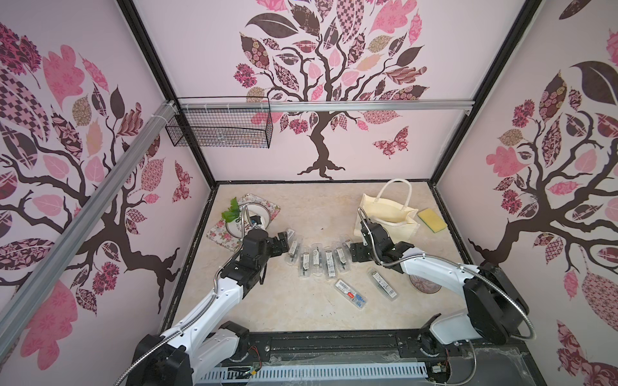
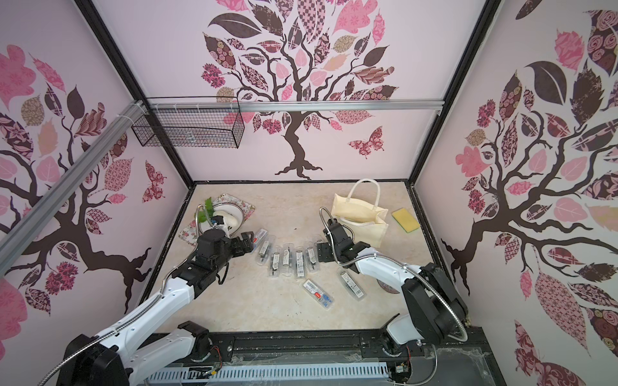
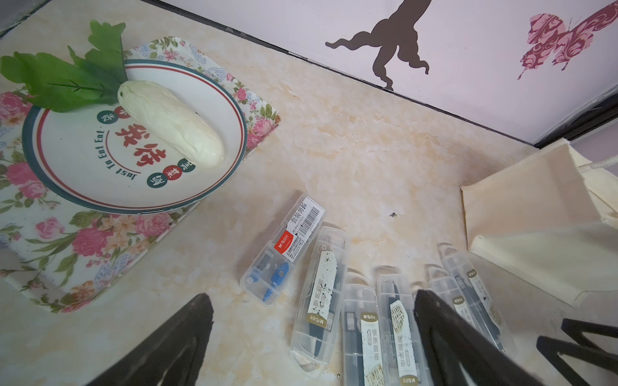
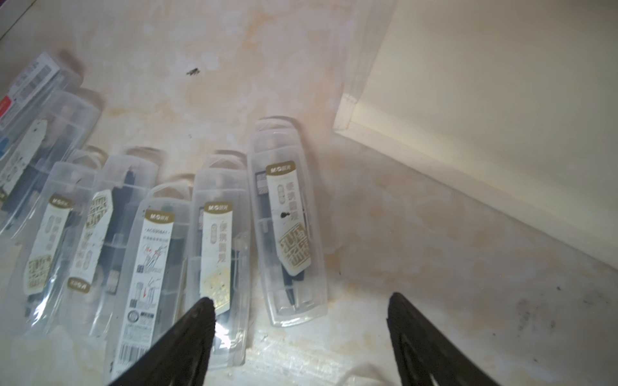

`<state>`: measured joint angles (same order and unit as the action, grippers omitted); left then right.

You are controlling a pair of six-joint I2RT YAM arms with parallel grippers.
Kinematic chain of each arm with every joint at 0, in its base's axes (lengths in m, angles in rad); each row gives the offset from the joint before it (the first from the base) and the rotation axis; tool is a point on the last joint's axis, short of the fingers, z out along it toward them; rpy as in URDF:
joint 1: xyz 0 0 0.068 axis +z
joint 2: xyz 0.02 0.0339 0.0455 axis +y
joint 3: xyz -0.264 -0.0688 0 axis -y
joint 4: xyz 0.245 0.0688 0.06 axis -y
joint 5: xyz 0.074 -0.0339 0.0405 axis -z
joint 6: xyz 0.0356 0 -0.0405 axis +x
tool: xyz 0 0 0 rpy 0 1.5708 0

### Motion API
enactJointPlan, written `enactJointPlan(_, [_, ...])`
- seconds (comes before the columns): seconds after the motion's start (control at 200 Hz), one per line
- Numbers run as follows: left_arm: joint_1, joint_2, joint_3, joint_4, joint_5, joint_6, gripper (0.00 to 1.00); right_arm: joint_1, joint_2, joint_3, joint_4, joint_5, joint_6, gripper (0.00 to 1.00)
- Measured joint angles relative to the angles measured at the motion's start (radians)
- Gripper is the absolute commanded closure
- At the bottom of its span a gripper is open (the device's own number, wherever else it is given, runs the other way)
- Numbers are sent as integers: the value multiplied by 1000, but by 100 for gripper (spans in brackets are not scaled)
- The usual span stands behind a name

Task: Put the compass set into the canvas bag
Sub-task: Pick up the compass set at the center of the board.

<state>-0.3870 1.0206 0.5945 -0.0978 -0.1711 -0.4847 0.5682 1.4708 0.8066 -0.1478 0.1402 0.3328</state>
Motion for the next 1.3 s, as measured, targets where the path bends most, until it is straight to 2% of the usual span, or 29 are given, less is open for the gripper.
enactJointPlan(0.5, [0,-5,0,7,-1,-10,3,-21,205,95,24,-14,-61,29])
enactJointPlan(1.02, [0,0,0,8,-3,-13,3,-21,257,99,40,-76,-98,32])
enactJointPlan(1.3, [0,6,-1,17,-3,-13,3,-20,287,123,35,-71,-139,44])
